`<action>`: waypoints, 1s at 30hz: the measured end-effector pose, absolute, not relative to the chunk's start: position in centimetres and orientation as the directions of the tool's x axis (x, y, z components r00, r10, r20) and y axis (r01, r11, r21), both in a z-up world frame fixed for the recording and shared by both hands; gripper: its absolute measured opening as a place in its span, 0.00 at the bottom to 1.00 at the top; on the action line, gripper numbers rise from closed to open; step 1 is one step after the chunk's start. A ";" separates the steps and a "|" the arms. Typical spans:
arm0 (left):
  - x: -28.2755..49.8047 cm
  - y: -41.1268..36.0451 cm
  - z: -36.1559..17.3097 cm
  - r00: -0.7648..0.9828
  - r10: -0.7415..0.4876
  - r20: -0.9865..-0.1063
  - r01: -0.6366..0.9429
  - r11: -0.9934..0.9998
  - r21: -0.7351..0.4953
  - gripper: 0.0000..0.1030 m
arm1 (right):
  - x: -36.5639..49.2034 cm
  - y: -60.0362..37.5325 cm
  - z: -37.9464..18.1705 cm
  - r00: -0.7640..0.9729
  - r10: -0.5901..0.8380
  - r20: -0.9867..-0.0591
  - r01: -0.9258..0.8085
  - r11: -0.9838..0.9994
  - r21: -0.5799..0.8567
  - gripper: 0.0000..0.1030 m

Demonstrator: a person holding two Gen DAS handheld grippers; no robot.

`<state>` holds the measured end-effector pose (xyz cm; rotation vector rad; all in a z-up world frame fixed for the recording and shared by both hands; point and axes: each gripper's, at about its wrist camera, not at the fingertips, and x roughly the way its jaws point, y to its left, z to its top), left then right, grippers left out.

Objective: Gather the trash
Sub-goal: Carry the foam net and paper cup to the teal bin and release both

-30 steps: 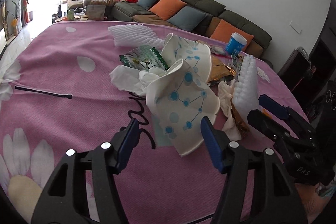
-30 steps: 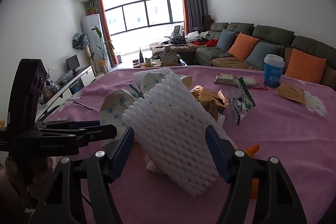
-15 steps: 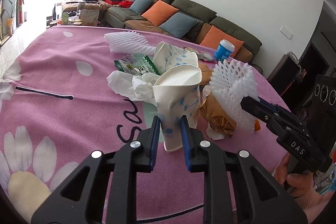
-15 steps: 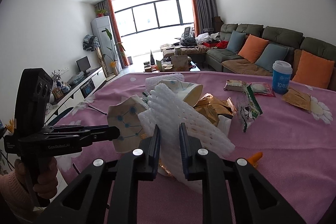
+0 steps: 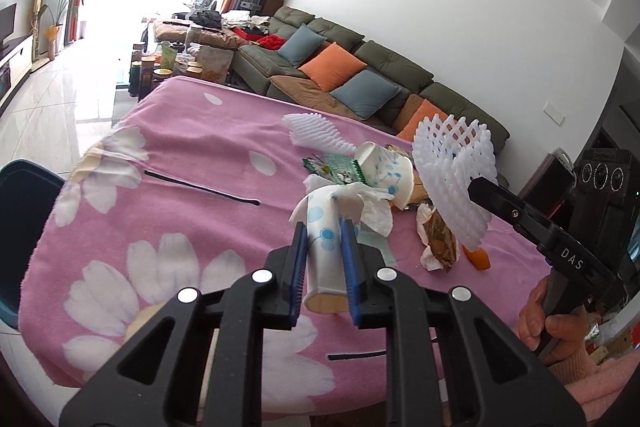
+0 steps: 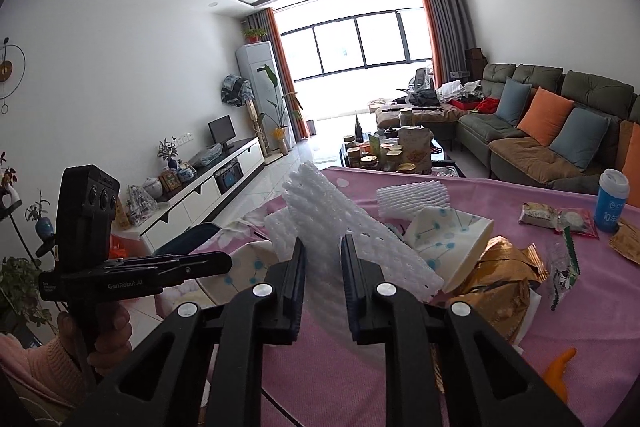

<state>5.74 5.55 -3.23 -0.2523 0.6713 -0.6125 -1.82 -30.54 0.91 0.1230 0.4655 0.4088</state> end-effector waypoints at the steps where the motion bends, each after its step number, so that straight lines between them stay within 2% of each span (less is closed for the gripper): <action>1: 5.5 6.5 -3.1 0.624 -0.595 -0.507 0.438 0.803 -0.403 0.17 | -1.3 -29.8 0.8 0.806 0.423 -0.414 -0.370 0.906 0.204 0.16; 8: 5.0 10.5 -4.5 0.627 -0.551 -0.550 0.365 0.832 -0.417 0.18 | 1.0 -25.5 -0.8 0.738 0.491 -0.462 -0.437 0.870 0.227 0.16; 11: 5.5 10.9 -5.9 0.586 -0.569 -0.577 0.350 0.820 -0.454 0.28 | 1.7 -24.6 -2.1 0.708 0.495 -0.504 -0.437 0.868 0.238 0.16; 13: 5.7 10.9 -6.6 0.570 -0.565 -0.596 0.340 0.823 -0.455 0.30 | 2.3 -24.2 -3.1 0.686 0.493 -0.535 -0.430 0.868 0.249 0.16; 15: 5.9 11.1 -7.1 0.555 -0.571 -0.605 0.330 0.818 -0.470 0.43 | 2.4 -23.7 -4.0 0.666 0.491 -0.562 -0.424 0.869 0.256 0.16; 16: 6.3 11.1 -7.5 0.547 -0.580 -0.604 0.328 0.812 -0.483 0.44 | 2.5 -23.5 -4.4 0.657 0.489 -0.573 -0.422 0.869 0.258 0.16; 18: 6.5 11.2 -7.7 0.535 -0.596 -0.599 0.330 0.800 -0.501 0.42 | 2.5 -23.3 -5.0 0.641 0.497 -0.584 -0.427 0.864 0.266 0.16; 20: 7.0 11.0 -8.2 0.513 -0.622 -0.592 0.336 0.780 -0.528 0.35 | 2.5 -22.8 -5.1 0.634 0.499 -0.591 -0.436 0.861 0.260 0.16; 30: 6.1 13.8 -7.9 0.593 -0.579 -0.560 0.281 0.800 -0.530 0.24 | 4.0 -20.8 -3.9 0.609 0.536 -0.584 -0.496 0.833 0.247 0.16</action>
